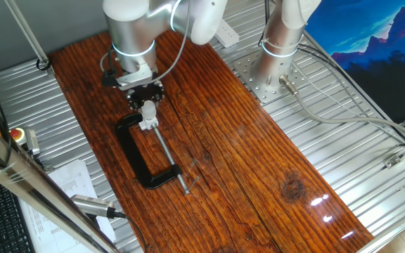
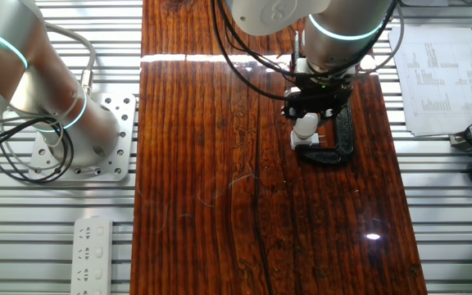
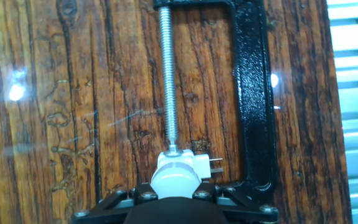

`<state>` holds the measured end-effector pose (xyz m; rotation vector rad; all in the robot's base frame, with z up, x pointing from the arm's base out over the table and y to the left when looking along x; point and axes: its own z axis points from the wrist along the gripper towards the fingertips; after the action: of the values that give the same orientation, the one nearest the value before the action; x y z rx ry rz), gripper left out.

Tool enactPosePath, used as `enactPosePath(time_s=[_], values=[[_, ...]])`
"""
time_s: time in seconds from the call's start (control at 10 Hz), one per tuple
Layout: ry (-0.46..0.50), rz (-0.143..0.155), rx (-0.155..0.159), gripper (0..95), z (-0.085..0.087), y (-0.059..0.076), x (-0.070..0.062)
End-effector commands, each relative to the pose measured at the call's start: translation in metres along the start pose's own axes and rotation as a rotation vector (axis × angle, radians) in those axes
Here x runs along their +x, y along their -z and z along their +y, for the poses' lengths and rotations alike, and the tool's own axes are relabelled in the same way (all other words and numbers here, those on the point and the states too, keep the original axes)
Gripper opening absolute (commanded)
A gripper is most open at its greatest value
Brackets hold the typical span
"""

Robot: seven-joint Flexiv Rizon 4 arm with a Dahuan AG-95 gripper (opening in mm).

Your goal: Take out the light bulb by rotating it

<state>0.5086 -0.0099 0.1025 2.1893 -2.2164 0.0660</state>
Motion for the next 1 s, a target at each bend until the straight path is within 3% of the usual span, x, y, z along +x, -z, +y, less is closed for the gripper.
enactPosePath(time_s=[0.1,1.0], values=[[0.073,-0.001,0.002,0.0,-0.0007,0.0001,0.0000],[0.281,-0.012,0.011,0.0,-0.0007,0.0000,0.0000]])
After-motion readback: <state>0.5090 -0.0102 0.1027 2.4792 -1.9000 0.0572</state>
